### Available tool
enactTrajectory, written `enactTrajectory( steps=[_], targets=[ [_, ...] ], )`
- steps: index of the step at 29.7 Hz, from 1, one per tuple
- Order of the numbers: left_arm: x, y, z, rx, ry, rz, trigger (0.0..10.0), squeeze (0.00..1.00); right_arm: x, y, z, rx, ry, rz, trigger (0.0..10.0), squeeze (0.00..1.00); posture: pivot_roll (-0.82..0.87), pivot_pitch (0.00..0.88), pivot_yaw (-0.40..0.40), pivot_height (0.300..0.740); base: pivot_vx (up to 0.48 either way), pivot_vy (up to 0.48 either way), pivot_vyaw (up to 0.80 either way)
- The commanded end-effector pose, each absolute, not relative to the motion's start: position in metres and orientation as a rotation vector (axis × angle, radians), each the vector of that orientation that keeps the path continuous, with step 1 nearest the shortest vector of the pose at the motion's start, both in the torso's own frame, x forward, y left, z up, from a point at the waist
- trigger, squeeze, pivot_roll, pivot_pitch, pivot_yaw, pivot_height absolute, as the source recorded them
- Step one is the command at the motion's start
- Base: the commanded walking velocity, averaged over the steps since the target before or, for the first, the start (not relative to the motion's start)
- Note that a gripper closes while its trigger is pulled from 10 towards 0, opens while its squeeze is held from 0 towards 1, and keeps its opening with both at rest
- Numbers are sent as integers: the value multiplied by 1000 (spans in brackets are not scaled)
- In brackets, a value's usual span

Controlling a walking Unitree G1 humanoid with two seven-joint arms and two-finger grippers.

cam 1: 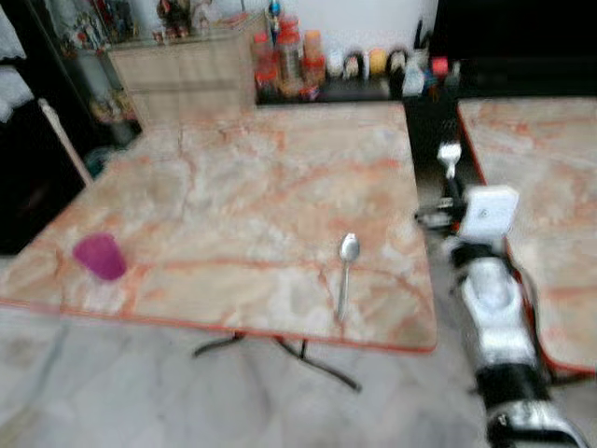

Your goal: Setting the table

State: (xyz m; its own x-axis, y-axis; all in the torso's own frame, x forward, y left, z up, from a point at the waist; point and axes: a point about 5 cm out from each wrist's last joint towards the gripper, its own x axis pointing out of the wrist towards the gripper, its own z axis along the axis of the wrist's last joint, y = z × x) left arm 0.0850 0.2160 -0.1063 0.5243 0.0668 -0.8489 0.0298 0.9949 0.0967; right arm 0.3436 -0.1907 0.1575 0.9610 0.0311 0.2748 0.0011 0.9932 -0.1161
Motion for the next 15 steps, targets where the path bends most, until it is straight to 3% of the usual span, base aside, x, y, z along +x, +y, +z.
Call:
enactTrajectory(
  steps=[1,15],
  targets=[
    [85,217,-106,113,1026,18,10000,0,345,-196,166,-122,-299,2,10000,0,-138,0,74,736,0,-296,0],
    [83,217,-107,117,1033,20,10000,0,344,-196,168,-113,-310,-8,10000,0,-148,0,75,736,0,-300,0]
  ],
)
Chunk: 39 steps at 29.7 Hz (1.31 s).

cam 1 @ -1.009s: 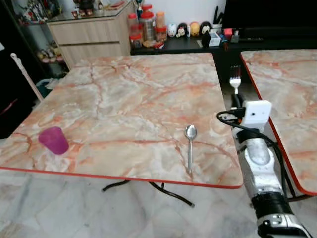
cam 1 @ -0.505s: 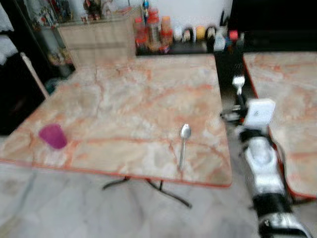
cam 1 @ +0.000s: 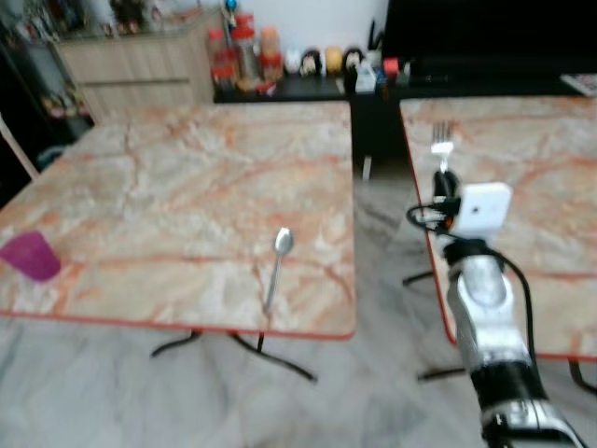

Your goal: Setting the table

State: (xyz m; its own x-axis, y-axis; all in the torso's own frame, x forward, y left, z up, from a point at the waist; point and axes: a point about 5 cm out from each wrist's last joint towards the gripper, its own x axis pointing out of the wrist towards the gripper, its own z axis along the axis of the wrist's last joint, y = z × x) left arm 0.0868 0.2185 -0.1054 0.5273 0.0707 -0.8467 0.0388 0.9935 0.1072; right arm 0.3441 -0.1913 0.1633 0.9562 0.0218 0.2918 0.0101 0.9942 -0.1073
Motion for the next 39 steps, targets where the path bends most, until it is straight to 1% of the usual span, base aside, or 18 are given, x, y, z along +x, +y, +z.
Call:
enactTrajectory(
  steps=[1,15,39],
  targets=[
    [82,217,-107,118,1035,20,10000,0,344,-196,169,-111,-312,-9,10000,0,-148,0,74,736,0,-304,0],
    [80,218,-107,122,1042,20,10000,0,344,-197,172,-113,-319,-16,10000,0,-157,0,79,736,0,-299,0],
    [89,224,-104,126,1020,18,10000,0,348,-196,179,-109,-316,-32,10000,0,-144,0,107,736,0,-302,0]
  ],
)
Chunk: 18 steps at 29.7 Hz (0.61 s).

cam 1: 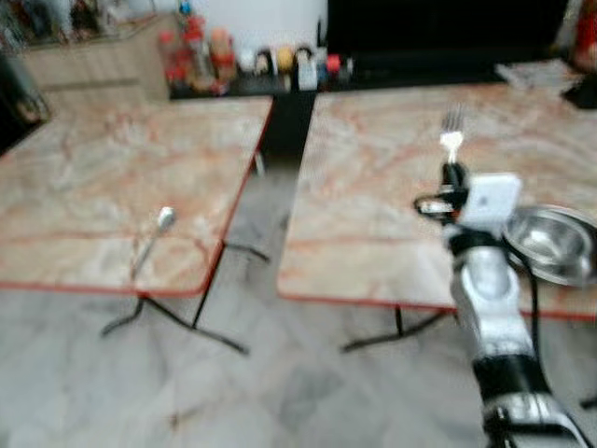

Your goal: Setting the table

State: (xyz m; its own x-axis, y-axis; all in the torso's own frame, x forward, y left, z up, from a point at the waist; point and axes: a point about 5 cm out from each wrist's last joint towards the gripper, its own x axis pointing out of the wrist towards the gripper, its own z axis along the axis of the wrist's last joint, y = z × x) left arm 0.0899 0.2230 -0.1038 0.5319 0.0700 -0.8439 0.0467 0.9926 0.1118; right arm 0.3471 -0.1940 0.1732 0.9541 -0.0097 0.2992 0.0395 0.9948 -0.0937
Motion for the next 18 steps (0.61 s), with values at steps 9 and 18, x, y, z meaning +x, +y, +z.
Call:
enactTrajectory(
  steps=[9,18],
  targets=[
    [89,224,-104,125,1017,19,10000,0,348,-195,178,-110,-305,-32,10000,0,-141,0,108,736,0,-302,0],
    [90,224,-104,124,1015,19,10000,0,348,-195,179,-110,-297,-31,10000,0,-142,0,107,736,0,-301,0]
  ],
)
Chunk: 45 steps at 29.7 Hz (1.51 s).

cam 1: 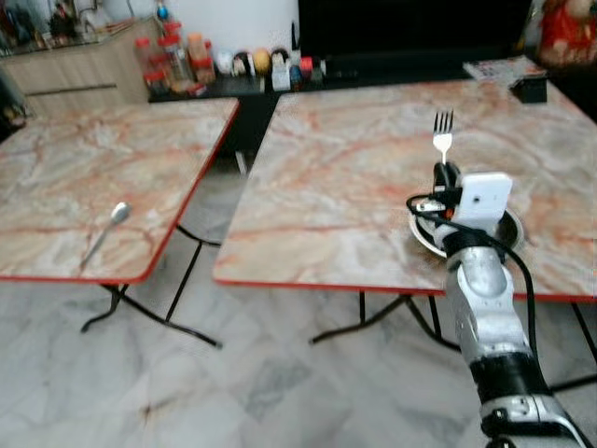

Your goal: Setting the table

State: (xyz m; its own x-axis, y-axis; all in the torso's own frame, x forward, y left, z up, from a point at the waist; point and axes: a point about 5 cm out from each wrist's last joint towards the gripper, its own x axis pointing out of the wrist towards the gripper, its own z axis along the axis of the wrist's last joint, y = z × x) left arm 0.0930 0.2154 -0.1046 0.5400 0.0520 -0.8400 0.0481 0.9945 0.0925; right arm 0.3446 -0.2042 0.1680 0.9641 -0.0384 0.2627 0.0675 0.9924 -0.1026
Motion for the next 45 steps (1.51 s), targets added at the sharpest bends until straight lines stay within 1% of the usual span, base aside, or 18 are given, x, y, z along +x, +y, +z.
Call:
enactTrajectory(
  steps=[1,17,39,41,45],
  targets=[
    [90,224,-104,124,1015,19,10000,0,348,-195,178,-110,-297,-31,10000,0,-142,0,107,736,0,-300,0],
    [89,223,-104,118,1011,20,10000,0,348,-202,178,-114,-282,-50,10000,0,-143,7,99,736,0,-294,0],
    [89,221,-104,108,1003,22,10000,0,349,-201,176,-100,-261,-49,10000,0,-140,12,95,736,0,0,0],
    [89,221,-104,111,1003,20,10000,0,350,-201,175,-95,-244,-59,10000,0,-140,12,95,736,0,-304,0],
    [89,221,-104,109,1002,23,10000,0,352,-202,173,-108,-224,-65,10000,0,-138,10,92,736,0,-308,-791]
  ],
)
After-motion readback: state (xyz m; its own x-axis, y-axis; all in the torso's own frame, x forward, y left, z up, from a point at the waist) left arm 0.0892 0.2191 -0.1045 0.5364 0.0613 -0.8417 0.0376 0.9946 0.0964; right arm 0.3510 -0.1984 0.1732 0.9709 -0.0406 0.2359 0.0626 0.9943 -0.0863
